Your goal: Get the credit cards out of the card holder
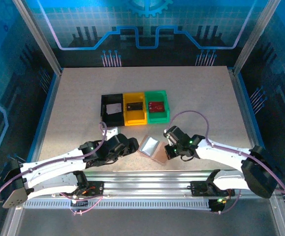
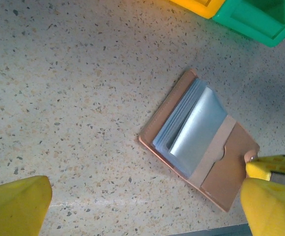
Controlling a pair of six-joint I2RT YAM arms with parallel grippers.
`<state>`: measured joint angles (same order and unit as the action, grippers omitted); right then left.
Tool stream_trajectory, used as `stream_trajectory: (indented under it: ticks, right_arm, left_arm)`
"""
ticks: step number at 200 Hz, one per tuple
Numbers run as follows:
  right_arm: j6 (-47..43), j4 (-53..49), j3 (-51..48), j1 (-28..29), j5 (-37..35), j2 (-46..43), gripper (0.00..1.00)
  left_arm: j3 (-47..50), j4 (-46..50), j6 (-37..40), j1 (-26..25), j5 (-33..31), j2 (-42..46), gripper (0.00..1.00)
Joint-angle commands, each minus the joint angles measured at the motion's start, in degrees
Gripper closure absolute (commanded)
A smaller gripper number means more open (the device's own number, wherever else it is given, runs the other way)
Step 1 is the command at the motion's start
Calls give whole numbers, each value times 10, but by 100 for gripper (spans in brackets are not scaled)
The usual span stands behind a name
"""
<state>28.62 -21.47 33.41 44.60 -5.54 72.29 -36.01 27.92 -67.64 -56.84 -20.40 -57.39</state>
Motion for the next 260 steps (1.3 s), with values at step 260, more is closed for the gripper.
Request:
stream_trajectory:
  ticks: [260]
  right_arm:
    - [-92,116,43,-4,0,148,100]
  left_arm:
    - [84,-320,57,73,143,-72,1]
